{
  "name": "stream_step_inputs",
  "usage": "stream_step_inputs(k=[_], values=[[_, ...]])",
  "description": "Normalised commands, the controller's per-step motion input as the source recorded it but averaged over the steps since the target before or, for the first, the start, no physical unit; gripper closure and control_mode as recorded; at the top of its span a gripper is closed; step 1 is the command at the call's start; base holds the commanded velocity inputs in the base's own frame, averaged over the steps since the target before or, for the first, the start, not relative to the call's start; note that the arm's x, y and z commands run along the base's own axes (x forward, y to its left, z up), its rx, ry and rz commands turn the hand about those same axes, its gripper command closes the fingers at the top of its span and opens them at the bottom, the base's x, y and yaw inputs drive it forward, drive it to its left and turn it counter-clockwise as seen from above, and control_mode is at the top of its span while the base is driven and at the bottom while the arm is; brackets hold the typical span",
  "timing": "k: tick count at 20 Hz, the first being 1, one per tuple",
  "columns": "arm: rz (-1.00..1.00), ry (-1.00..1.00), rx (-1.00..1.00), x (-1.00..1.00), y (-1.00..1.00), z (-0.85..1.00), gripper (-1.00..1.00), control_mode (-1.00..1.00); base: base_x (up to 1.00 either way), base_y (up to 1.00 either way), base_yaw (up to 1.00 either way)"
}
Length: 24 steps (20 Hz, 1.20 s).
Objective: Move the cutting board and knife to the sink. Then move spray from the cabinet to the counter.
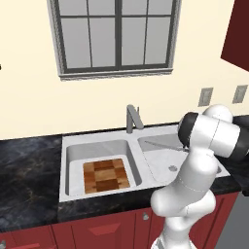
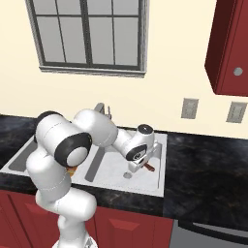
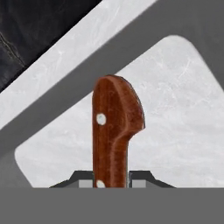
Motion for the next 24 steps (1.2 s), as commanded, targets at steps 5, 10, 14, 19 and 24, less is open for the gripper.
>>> stream_step_inputs(k=[5, 10, 14, 19, 24], values=[[0.0, 0.0, 0.0, 0.28, 0.0, -0.2, 1.0, -1.0, 0.0, 0.0, 0.0], [0.0, 0.0, 0.0, 0.28, 0.0, -0.24, 1.0, -1.0, 0.0, 0.0, 0.0], [0.0, 0.0, 0.0, 0.17, 0.0, -0.35, 1.0, -1.0, 0.0, 0.0, 0.0], [0.0, 0.0, 0.0, 0.1, 0.0, -0.39, 1.0, -1.0, 0.0, 0.0, 0.0], [0.0, 0.0, 0.0, 0.15, 0.0, -0.26, 1.0, -1.0, 0.0, 0.0, 0.0]])
